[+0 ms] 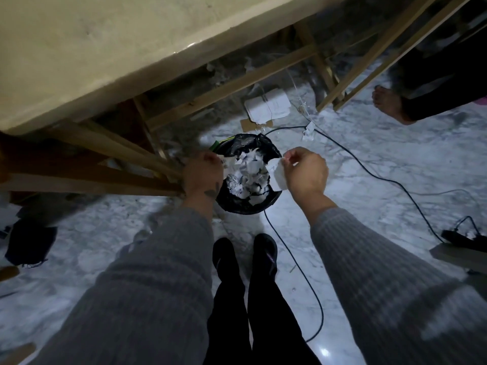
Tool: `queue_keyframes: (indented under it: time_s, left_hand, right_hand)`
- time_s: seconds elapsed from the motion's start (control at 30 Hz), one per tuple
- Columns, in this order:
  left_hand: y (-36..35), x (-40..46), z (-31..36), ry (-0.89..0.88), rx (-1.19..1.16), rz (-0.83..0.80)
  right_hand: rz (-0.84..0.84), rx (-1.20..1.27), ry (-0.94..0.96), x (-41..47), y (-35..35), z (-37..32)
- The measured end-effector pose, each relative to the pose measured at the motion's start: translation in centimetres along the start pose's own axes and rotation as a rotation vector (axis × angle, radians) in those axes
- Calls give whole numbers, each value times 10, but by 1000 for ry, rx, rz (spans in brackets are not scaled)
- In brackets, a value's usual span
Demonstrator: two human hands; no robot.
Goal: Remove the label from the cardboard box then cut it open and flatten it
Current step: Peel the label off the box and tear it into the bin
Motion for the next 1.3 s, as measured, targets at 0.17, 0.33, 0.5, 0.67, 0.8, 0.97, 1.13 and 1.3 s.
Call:
queue_keyframes:
  time_s: [0.17,0.33,0.5,0.67,0.8,0.97,1.13,1.3]
  left_hand:
    - [-48,22,-6,-22,-99,-19]
    - [-105,59,-37,25,-66,-59]
    - [-167,102,-77,64,-89,-160]
    - [-190,128,-94,-7,38,-201]
    - [-188,125,-89,2,22,-243]
    - [-150,89,-51,-39,-39,-300]
    - [-107,50,-8,-105,-21,-331]
    - [-87,25,7,-180,69,-353]
  right_hand:
    - [-20,108,-64,19,-50,21]
    - [-45,22,-64,50,-114,41]
    - [-129,-210,-59,81,-179,67]
    - [-305,-147,-83,96,-228,80]
    - [-321,-194,-18,95,-222,71]
    - [-324,52,15,73,-164,39]
    - [-229,72,63,51,-102,0]
    - [-226,203,64,36,-83,-14]
Point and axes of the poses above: each hand's wrist, its own x-axis towards the middle knuckle, its own y-axis out of the back of the hand, z = x × y, the point moved 5 cm from there along x, towards the middle knuckle, and after that the axes turned 3 degrees about -x, right-handed, at the moved point
